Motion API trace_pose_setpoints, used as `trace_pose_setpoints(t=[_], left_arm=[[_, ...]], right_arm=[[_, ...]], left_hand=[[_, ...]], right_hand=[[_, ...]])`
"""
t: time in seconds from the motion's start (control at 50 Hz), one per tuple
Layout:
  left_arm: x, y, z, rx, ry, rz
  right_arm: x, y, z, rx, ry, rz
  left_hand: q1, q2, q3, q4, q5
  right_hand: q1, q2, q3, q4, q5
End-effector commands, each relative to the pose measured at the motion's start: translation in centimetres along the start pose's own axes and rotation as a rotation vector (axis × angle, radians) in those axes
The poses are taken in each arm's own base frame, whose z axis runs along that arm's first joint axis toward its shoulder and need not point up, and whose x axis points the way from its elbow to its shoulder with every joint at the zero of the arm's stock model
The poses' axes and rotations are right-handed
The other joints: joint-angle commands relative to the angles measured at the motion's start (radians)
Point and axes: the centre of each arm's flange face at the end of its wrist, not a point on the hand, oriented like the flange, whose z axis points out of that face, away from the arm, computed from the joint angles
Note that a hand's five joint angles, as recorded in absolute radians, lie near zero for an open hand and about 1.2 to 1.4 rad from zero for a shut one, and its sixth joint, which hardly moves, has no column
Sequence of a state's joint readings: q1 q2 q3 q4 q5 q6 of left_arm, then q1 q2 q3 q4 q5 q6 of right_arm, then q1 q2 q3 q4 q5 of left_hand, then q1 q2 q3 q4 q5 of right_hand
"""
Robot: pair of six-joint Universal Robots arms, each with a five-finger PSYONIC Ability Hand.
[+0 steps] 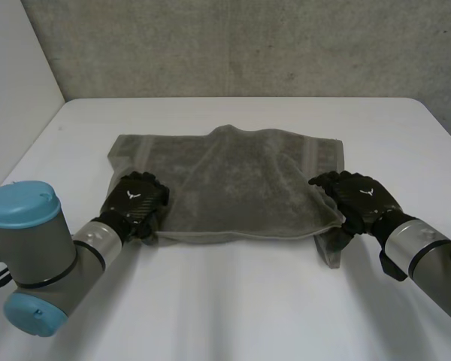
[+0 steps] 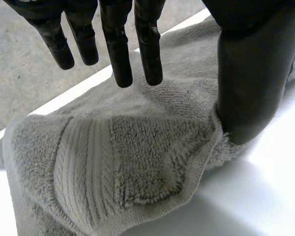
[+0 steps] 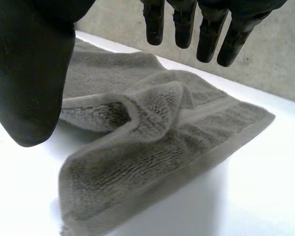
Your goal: Fold the towel.
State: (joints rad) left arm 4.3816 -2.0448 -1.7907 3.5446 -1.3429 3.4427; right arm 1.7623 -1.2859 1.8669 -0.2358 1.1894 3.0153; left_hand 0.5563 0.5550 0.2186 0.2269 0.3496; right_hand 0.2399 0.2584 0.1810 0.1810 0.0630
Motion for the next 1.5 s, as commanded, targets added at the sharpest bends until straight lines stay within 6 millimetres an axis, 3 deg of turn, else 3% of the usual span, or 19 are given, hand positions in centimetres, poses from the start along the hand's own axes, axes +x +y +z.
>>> trace_pose_setpoints(t=[0.02,0.1,0.14,0.16,0.2,0.4,0.44,0.48,0.54,0.76,0.86,0.94,1.04,1.08,1.2,1.5], left_arm=[[0.1,0.6,-0.3,-0.024,0.004,-0.008],[-0.1,0.9,-0.7,-0.040,-0.001,-0.013],[-0.4,1.0,-0.8,-0.044,-0.009,-0.018],[-0.6,1.0,-0.8,-0.046,-0.013,-0.020],[-0.8,0.9,-0.9,-0.043,-0.019,-0.021],[-1.9,0.6,-0.9,-0.034,-0.044,-0.026],[-2.0,0.7,-0.9,-0.036,-0.047,-0.027],[-2.2,0.9,-1.1,-0.047,-0.052,-0.033],[-2.2,0.8,-1.2,-0.047,-0.054,-0.034],[-2.6,1.0,-1.3,-0.047,-0.068,-0.036],[-2.4,0.8,-1.0,-0.033,-0.063,-0.030],[-2.3,0.8,-1.0,-0.033,-0.060,-0.031],[-1.4,1.1,-1.4,-0.055,-0.035,-0.034],[-0.1,0.9,-2.1,-0.054,0.000,-0.026],[1.2,0.5,-3.0,-0.045,0.034,-0.012],[-0.3,0.8,-2.2,-0.054,-0.004,-0.019]], right_arm=[[-0.6,0.8,-0.1,-0.018,0.019,0.055],[-0.7,1.4,0.1,-0.020,0.016,0.055],[-0.8,1.6,0.3,0.003,0.014,0.046],[-0.8,1.6,0.3,0.003,0.014,0.046],[-0.7,1.4,0.6,0.031,0.009,0.032],[0.5,-0.6,1.0,0.091,0.039,-0.040],[1.3,-1.1,1.0,0.107,0.064,-0.060],[3.4,-1.7,1.0,0.120,0.123,-0.083],[4.2,-1.8,1.0,0.121,0.145,-0.085],[3.4,-1.3,1.0,0.107,0.123,-0.075],[2.7,-1.1,1.0,0.104,0.106,-0.078],[2.7,-1.2,1.1,0.107,0.105,-0.079],[2.8,-1.4,1.1,0.113,0.108,-0.084],[2.8,-1.4,1.1,0.113,0.108,-0.084],[2.6,-1.4,1.1,0.113,0.101,-0.084],[2.7,-1.2,1.1,0.109,0.102,-0.081]], left_hand=[[-0.055,-0.054,-0.044,-0.052,-0.023],[-0.055,-0.054,-0.044,-0.052,-0.023],[-0.055,-0.054,-0.044,-0.052,-0.023],[-0.055,-0.054,-0.044,-0.052,-0.023],[-0.055,-0.054,-0.044,-0.052,-0.023],[-0.055,-0.054,-0.044,-0.052,-0.023],[-0.055,-0.054,-0.044,-0.052,-0.023],[-0.055,-0.054,-0.044,-0.052,-0.023],[-0.055,-0.054,-0.044,-0.052,-0.023],[0.012,0.014,-0.044,-0.052,0.045],[0.255,0.257,-0.044,-0.052,0.287],[0.327,0.328,-0.044,-0.052,0.359],[0.230,0.231,-0.044,-0.052,0.262],[-0.045,-0.044,-0.044,-0.052,-0.013],[-0.108,-0.107,-0.044,-0.052,-0.076],[-0.155,-0.154,-0.044,-0.052,-0.123]], right_hand=[[-0.026,-0.044,-0.006,-0.007,-0.024],[0.145,0.126,-0.006,-0.007,0.147],[0.684,0.666,-0.006,-0.007,0.687],[0.688,0.669,-0.006,-0.007,0.690],[1.155,1.136,-0.006,-0.007,1.157],[1.156,1.138,-0.006,-0.007,1.159],[1.156,1.138,-0.006,-0.007,1.159],[1.156,1.138,-0.006,-0.007,1.159],[1.156,1.138,-0.006,-0.007,1.159],[1.156,1.138,-0.006,-0.007,1.159],[1.156,1.138,-0.006,-0.007,1.159],[1.156,1.138,-0.006,-0.007,1.159],[1.156,1.138,-0.006,-0.007,1.159],[1.156,1.138,-0.006,-0.007,1.159],[1.156,1.138,-0.006,-0.007,1.159],[1.156,1.138,-0.006,-0.007,1.159]])
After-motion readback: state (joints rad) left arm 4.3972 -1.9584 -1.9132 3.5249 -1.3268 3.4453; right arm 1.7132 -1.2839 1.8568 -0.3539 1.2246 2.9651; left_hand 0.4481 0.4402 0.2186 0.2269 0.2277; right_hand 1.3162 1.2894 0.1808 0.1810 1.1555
